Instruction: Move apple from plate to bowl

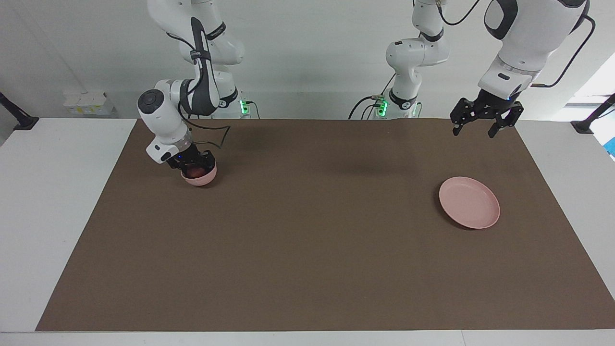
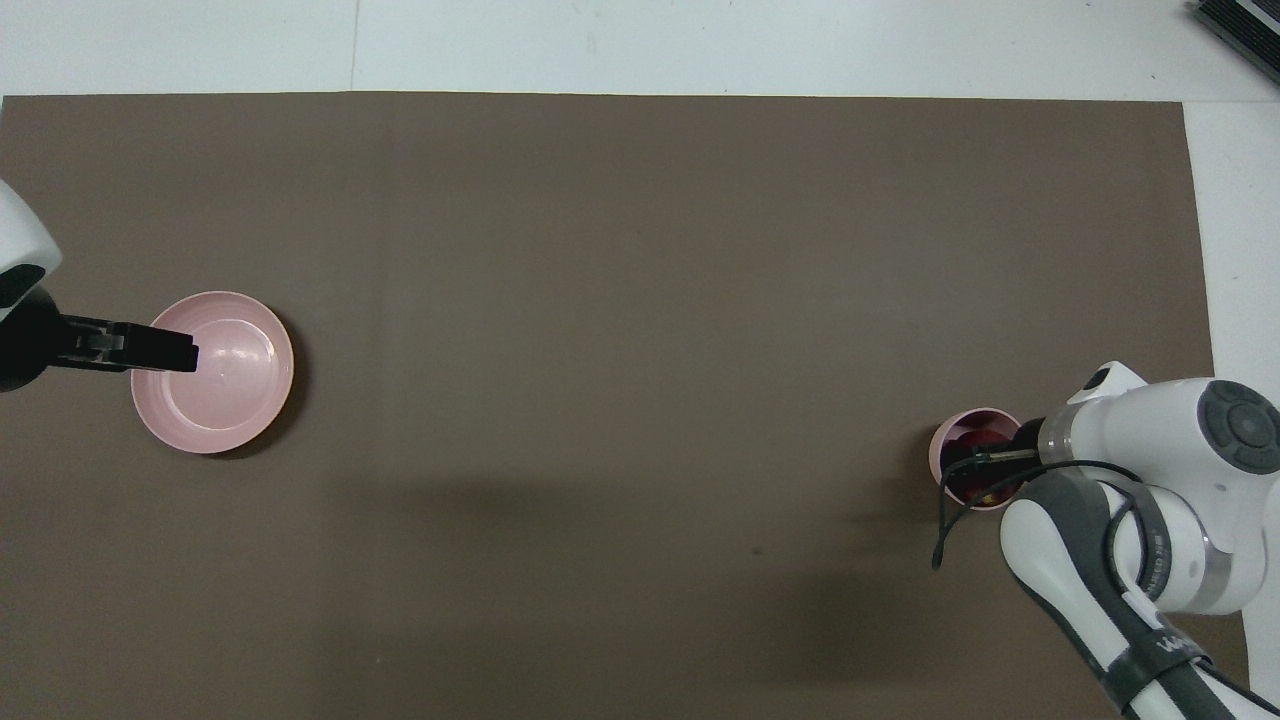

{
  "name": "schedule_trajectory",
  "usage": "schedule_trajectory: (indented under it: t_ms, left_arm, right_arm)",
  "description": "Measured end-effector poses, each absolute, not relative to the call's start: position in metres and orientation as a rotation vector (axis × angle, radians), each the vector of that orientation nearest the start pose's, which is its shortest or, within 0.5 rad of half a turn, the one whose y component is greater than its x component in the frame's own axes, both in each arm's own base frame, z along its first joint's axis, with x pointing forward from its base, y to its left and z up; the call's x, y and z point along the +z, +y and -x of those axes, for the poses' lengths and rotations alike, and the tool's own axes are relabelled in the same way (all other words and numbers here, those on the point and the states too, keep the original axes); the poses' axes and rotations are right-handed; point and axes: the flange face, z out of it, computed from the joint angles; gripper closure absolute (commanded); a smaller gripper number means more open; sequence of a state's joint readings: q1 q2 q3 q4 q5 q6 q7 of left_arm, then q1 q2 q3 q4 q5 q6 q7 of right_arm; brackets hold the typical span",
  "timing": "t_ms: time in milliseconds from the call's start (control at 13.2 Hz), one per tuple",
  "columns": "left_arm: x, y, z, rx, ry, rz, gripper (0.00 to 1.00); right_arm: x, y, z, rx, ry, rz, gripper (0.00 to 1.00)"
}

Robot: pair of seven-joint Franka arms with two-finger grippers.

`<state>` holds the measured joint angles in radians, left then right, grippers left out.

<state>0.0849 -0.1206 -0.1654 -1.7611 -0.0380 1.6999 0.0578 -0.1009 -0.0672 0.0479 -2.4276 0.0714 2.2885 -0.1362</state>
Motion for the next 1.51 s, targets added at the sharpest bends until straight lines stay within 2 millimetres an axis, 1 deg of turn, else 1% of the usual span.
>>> schedule_trajectory:
  t_ms: [75, 151, 302, 453, 604, 755, 981, 1358, 1509]
  left_arm:
    - [0.610, -0.051, -0.525, -0.091, 0.211, 3.152, 0.00]
    - [0.610, -0.051, -0.525, -0.091, 0.211, 3.152, 0.00]
    - [0.610, -0.051, -0.525, -0.091, 0.211, 3.152, 0.00]
    - [0.610, -0.051, -0.525, -0.091, 0.211, 3.152, 0.00]
    - [0.610, -0.051, -0.525, -0.091, 0.211, 3.152, 0.00]
    - [0.610, -0.051, -0.525, -0.091, 0.208, 3.152, 0.00]
    - [0.610, -0.050, -0.525, -0.090, 0.165, 3.155, 0.00]
    - [0.610, -0.050, -0.525, -0.090, 0.150, 3.156, 0.00]
    - [0.610, -0.051, -0.525, -0.090, 0.152, 3.156, 0.00]
  right_arm:
    - [0.340, -0.022, -0.476, 0.127, -0.061, 3.079, 0.00]
    - [0.358, -0.021, -0.484, 0.141, -0.069, 3.076, 0.00]
    - [0.395, -0.021, -0.500, 0.101, -0.074, 3.076, 0.00]
    - [0.420, -0.025, -0.511, 0.057, -0.072, 3.081, 0.00]
    - [0.446, -0.031, -0.521, 0.018, -0.105, 3.127, 0.00]
    - [0.476, -0.034, -0.531, -0.017, -0.093, 3.155, 0.00]
    - [0.517, -0.030, -0.541, -0.033, 0.051, 3.160, 0.00]
    - [0.565, -0.014, -0.547, -0.058, 0.107, 3.158, 0.00]
    - [0.590, -0.006, -0.545, -0.058, 0.153, 3.156, 0.00]
